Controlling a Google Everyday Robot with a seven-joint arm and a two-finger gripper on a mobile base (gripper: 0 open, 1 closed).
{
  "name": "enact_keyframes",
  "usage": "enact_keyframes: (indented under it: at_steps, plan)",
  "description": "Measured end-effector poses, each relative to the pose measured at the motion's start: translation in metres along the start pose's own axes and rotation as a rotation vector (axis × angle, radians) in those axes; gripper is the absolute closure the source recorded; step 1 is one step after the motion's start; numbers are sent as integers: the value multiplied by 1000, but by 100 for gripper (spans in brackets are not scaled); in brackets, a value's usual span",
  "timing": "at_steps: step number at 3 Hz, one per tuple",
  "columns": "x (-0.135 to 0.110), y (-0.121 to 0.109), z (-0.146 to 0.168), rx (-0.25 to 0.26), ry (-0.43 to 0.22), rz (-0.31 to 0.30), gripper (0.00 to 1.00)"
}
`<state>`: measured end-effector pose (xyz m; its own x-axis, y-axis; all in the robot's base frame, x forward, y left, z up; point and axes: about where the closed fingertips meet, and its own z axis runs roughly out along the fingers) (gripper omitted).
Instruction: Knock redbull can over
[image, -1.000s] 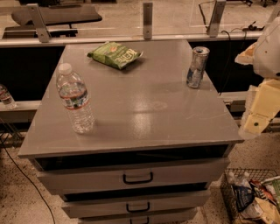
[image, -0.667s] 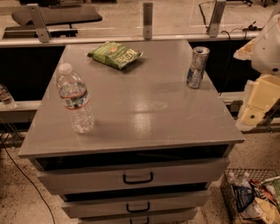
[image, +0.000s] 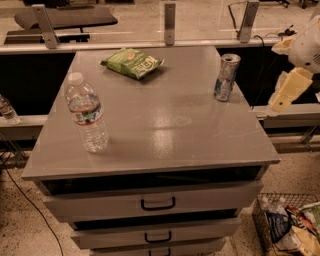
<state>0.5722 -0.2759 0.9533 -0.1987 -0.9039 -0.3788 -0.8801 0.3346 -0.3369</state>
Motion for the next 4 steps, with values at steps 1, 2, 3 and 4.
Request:
enact_keyframes:
  at_steps: [1, 2, 3, 4]
  plan:
    - [10, -42, 37, -4, -99, 45, 0]
    - [3, -66, 71, -31, -218, 83, 0]
    - [-4, -76, 96, -64, -329, 130, 0]
    - [-6, -80, 113, -94, -428, 196, 0]
